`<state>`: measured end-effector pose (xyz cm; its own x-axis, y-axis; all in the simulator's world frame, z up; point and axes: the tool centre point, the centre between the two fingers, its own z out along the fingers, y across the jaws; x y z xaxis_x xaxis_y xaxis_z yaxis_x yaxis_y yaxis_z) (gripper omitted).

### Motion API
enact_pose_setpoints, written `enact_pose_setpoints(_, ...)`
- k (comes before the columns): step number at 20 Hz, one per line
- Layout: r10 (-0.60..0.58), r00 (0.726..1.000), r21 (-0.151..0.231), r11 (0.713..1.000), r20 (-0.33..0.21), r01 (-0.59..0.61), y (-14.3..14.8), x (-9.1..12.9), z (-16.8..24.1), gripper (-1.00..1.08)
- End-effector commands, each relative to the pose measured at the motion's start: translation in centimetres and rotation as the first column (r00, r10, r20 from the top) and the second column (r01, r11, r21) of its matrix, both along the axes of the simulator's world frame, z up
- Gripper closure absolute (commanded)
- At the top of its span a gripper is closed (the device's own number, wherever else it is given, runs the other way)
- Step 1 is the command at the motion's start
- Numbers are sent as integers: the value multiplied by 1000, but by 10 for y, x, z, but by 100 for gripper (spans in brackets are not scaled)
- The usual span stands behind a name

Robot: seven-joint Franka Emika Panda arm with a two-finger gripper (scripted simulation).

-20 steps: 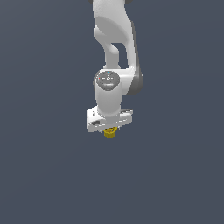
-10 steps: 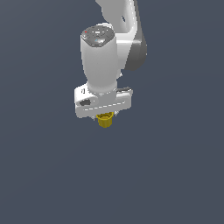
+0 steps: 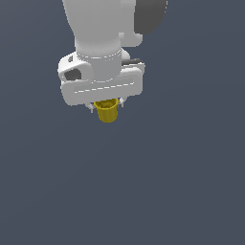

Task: Pick up the object and move it to a goal position.

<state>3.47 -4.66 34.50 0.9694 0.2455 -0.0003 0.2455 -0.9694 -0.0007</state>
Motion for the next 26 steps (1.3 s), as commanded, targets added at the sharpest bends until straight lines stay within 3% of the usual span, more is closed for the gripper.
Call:
enact_pose_setpoints(1,0,1000,0,1000,0,0,-4,1,26,108)
enact_pose_setpoints(14,0,1000,0,1000,0,0,-20,9,122,108)
enact_pose_setpoints(26,0,1000,0,1000,0,0,-26,14,160,108)
